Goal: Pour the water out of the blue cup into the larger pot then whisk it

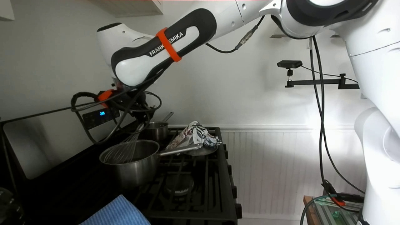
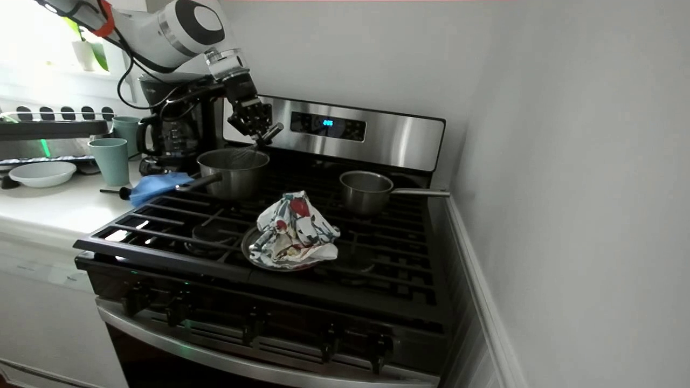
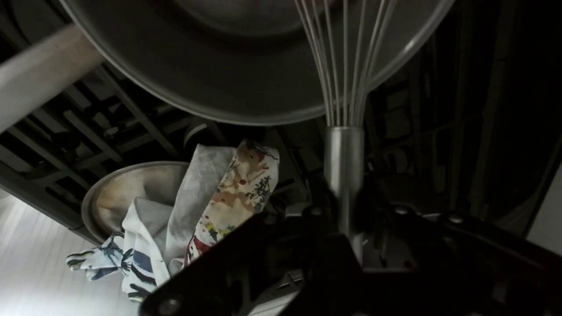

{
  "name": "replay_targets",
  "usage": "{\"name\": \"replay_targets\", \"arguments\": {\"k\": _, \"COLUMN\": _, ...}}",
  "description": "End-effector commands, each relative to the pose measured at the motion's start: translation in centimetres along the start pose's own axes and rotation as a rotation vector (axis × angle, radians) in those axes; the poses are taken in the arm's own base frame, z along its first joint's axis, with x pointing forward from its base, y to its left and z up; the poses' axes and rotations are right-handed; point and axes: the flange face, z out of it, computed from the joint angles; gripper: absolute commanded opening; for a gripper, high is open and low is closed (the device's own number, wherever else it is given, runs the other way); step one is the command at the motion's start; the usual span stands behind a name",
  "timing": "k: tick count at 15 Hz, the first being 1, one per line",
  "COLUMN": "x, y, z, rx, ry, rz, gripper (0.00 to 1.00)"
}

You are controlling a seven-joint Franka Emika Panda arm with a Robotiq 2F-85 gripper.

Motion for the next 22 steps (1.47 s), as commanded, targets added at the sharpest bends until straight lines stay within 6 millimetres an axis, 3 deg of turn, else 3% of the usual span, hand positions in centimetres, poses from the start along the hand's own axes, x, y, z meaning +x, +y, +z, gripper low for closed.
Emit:
{"name": "replay_targets", "arguments": {"k": 1, "x": 2.2, "y": 0.7, "z": -1.6, "rx": 0.041, "ry": 0.001, "rz": 0.048, "gripper": 0.06}}
{"name": "replay_targets", "arguments": {"k": 4, "x": 1.8, "y": 1.0, "z": -0.6, "rx": -0.009, "ry": 0.088, "rz": 0.004, "gripper": 0.06}}
{"name": "replay_targets", "arguments": {"k": 7, "x": 0.0, "y": 1.6, "z": 0.6, "rx": -0.075, "ry": 0.135, "rz": -0.074, "gripper": 0.06}}
{"name": "replay_targets", "arguments": {"k": 10, "x": -2.3, "y": 2.1, "z": 1.4, "rx": -0.105, "ry": 0.109, "rz": -0.154, "gripper": 0.06}}
{"name": "replay_targets", "arguments": {"k": 12, "x": -2.3, "y": 1.8, "z": 0.8, "rx": -0.072, "ry": 0.042, "rz": -0.138, "gripper": 0.06}}
{"name": "replay_targets", "arguments": {"k": 16, "x": 0.9, "y": 2.0, "z": -1.0, "rx": -0.019, "ry": -0.004, "rz": -0.022, "gripper": 0.06}}
{"name": "replay_targets", "arguments": {"k": 22, "x": 5.0, "y": 4.9, "z": -4.6, "rx": 0.01, "ry": -0.015, "rz": 0.014, "gripper": 0.06}}
